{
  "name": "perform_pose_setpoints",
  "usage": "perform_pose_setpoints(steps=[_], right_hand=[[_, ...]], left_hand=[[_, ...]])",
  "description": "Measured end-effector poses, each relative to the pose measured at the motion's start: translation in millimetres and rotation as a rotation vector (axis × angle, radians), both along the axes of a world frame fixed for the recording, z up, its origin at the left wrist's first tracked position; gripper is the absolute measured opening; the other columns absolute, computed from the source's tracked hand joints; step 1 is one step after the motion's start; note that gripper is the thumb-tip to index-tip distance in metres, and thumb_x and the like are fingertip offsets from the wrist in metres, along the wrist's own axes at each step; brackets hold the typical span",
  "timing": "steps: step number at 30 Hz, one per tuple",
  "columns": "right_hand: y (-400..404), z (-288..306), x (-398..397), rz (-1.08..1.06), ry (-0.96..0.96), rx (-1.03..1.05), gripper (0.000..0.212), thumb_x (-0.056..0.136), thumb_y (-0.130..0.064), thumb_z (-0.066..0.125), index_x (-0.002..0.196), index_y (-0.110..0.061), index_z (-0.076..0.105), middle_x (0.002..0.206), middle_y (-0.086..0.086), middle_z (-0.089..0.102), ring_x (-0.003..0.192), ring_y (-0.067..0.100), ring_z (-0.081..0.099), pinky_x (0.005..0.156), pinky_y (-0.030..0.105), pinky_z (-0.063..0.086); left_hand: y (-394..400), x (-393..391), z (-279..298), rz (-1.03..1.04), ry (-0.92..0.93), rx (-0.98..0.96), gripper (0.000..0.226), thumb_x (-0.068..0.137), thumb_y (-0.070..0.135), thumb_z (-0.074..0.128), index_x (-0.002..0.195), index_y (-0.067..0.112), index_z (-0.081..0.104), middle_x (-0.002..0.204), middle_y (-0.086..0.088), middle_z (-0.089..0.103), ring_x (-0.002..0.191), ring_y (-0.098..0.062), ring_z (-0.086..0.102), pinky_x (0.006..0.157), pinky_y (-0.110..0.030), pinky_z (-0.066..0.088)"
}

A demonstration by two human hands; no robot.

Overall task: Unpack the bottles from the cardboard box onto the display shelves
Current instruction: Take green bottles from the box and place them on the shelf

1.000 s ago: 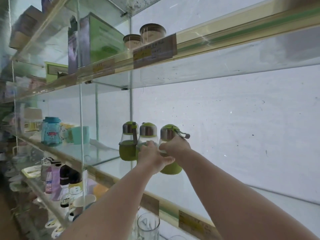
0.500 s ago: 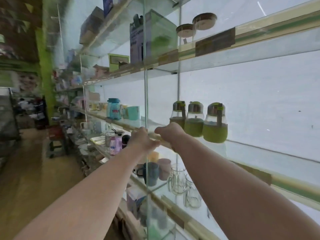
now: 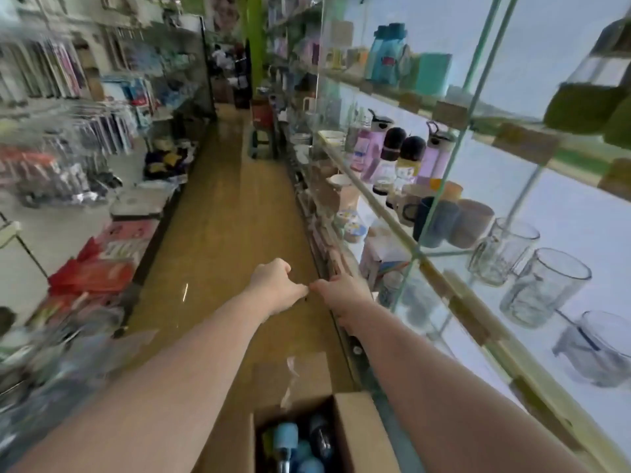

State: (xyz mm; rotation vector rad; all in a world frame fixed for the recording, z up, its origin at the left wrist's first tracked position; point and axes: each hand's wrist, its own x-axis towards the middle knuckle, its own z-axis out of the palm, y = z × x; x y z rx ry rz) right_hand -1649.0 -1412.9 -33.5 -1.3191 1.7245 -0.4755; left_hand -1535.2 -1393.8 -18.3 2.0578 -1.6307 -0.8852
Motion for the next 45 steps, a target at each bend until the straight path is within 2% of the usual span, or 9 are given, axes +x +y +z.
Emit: perform_pose_setpoints(steps=[4,8,11,16,23,25,27,35,45], right_hand=[[-6.4,-79.3,-3.1,0.053,0.0,0.154,0.048,0.093,-0.03,0.052,0.131,0.0,0.049,0.126,0.013,0.058,0.116,0.029,0.055,0.096,0.036,0.047],[-7.1,-148.1,-13.2,0.074,-0.058,0.314,0.046,0.093,-0.03,0.052,0.13,-0.003,0.049,0.112,0.01,0.058,0.095,0.022,0.057,0.083,0.034,0.046],[-7.0,-194.1,-18.6,0.077,-0.076,0.402,0.043,0.092,-0.026,0.053,0.128,-0.003,0.049,0.115,0.01,0.058,0.101,0.024,0.057,0.085,0.035,0.048],[-17.1,-274.6,-21.0,0.059,-0.06,0.444,0.027,0.094,-0.03,0.05,0.111,-0.011,0.058,0.07,-0.001,0.046,0.061,0.013,0.043,0.06,0.027,0.039],[-33.7,-400.2,-15.1,-0.008,-0.047,0.525,0.01,0.09,-0.024,0.054,0.093,-0.02,0.046,0.075,-0.002,0.042,0.081,0.021,0.045,0.07,0.027,0.04],[-38.1,-435.5,-12.8,-0.003,-0.055,0.538,0.028,0.092,-0.025,0.053,0.119,-0.018,0.054,0.109,0.006,0.056,0.107,0.027,0.05,0.087,0.032,0.044],[-42.6,-470.6,-8.6,-0.01,-0.044,0.545,0.053,0.093,-0.025,0.053,0.142,-0.012,0.038,0.135,0.009,0.048,0.122,0.027,0.046,0.1,0.037,0.044],[-54.4,-625.3,8.0,-0.007,-0.052,0.5,0.047,0.092,-0.02,0.054,0.136,-0.006,0.045,0.115,0.013,0.052,0.103,0.026,0.049,0.097,0.042,0.046],[-78.4,-743.8,22.1,0.137,0.101,0.266,0.042,0.092,-0.023,0.05,0.133,-0.013,0.047,0.124,0.013,0.055,0.108,0.026,0.053,0.083,0.027,0.041]], left_hand=[[-5.5,-4.9,-73.7,0.094,0.005,0.138,0.058,0.088,0.033,0.061,0.138,0.014,0.041,0.14,-0.01,0.042,0.125,-0.026,0.045,0.1,-0.032,0.04],[-7.2,-17.6,-145.3,0.142,0.075,0.269,0.057,0.089,0.03,0.06,0.138,0.011,0.04,0.14,-0.011,0.042,0.125,-0.026,0.045,0.102,-0.034,0.04],[-4.3,-21.5,-194.5,0.163,0.116,0.364,0.056,0.09,0.027,0.059,0.14,0.012,0.038,0.142,-0.012,0.039,0.123,-0.025,0.046,0.096,-0.031,0.04],[-5.2,-16.9,-269.0,0.199,0.112,0.435,0.047,0.089,0.024,0.058,0.133,0.013,0.045,0.134,-0.011,0.045,0.105,-0.023,0.05,0.083,-0.027,0.041],[-15.7,-7.9,-394.8,0.208,0.104,0.487,0.047,0.09,0.02,0.056,0.135,0.014,0.045,0.139,-0.009,0.041,0.118,-0.024,0.048,0.08,-0.021,0.037],[-20.2,-4.8,-433.1,0.204,0.104,0.502,0.048,0.09,0.022,0.056,0.136,0.016,0.044,0.139,-0.009,0.042,0.12,-0.024,0.048,0.086,-0.024,0.039],[-25.0,-1.1,-472.4,0.193,0.106,0.512,0.048,0.091,0.024,0.055,0.137,0.018,0.042,0.14,-0.008,0.041,0.119,-0.024,0.049,0.088,-0.026,0.039],[-38.4,10.4,-635.3,0.17,0.079,0.512,0.05,0.092,0.026,0.056,0.138,0.017,0.041,0.14,-0.008,0.041,0.12,-0.023,0.048,0.096,-0.028,0.039],[-58.5,20.5,-761.0,0.195,0.038,0.426,0.051,0.092,0.022,0.05,0.141,0.016,0.036,0.14,-0.012,0.04,0.122,-0.028,0.046,0.093,-0.03,0.039]])
